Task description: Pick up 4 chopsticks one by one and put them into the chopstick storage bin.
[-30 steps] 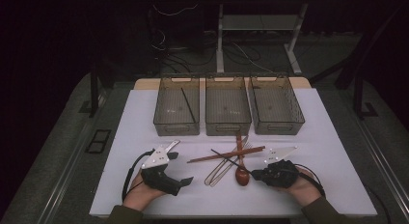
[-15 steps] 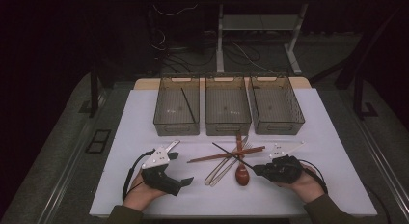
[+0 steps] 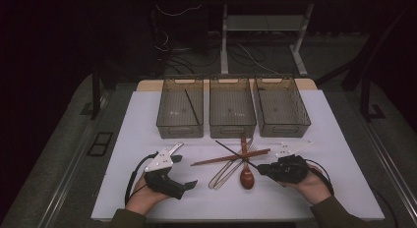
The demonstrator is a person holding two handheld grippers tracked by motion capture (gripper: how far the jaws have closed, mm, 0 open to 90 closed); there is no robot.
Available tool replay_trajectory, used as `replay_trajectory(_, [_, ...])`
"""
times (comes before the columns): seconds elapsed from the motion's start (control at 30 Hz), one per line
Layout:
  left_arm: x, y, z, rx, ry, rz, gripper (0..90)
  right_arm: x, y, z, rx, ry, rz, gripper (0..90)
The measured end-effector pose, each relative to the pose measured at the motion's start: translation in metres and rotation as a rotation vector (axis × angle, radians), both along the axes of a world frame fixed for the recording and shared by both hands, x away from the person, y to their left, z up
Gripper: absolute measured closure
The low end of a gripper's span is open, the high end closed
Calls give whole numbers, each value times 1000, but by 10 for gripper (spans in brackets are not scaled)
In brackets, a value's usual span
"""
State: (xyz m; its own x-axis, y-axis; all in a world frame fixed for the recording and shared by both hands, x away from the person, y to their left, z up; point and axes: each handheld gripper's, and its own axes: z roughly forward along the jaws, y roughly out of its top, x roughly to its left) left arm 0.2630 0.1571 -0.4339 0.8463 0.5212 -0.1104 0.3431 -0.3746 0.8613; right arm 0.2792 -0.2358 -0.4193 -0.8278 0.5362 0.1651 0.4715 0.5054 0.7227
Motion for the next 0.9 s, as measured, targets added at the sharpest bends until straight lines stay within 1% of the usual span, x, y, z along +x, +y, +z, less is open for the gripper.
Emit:
replay_trajectory(0.1, [0, 0, 0, 0, 1, 2, 0, 1, 1, 2, 4, -3, -5, 847])
replay_trajectory(0.17, [0, 0, 0, -1, 1, 4, 0, 3, 2, 5, 4, -15, -4, 847])
replay_trajectory(0.3, [0, 0, 0, 6, -3, 3, 0, 5, 3, 10, 19, -24, -12, 847])
replay_trajectory(0.4, [1, -1, -1, -1, 1, 7, 0, 8, 5, 14, 29, -30, -9, 847])
replay_trajectory(0.53, [1, -1, -1, 0, 2, 6, 0, 12, 9, 19, 42, -40, -12, 848])
replay_trajectory(0.67, [0, 0, 0, -3, -1, 6, 0, 16, 13, 22, 52, -44, -21, 848])
replay_trajectory(0.9, [0, -1, 1, -1, -7, 6, 0, 21, 18, 26, 71, -47, -13, 848])
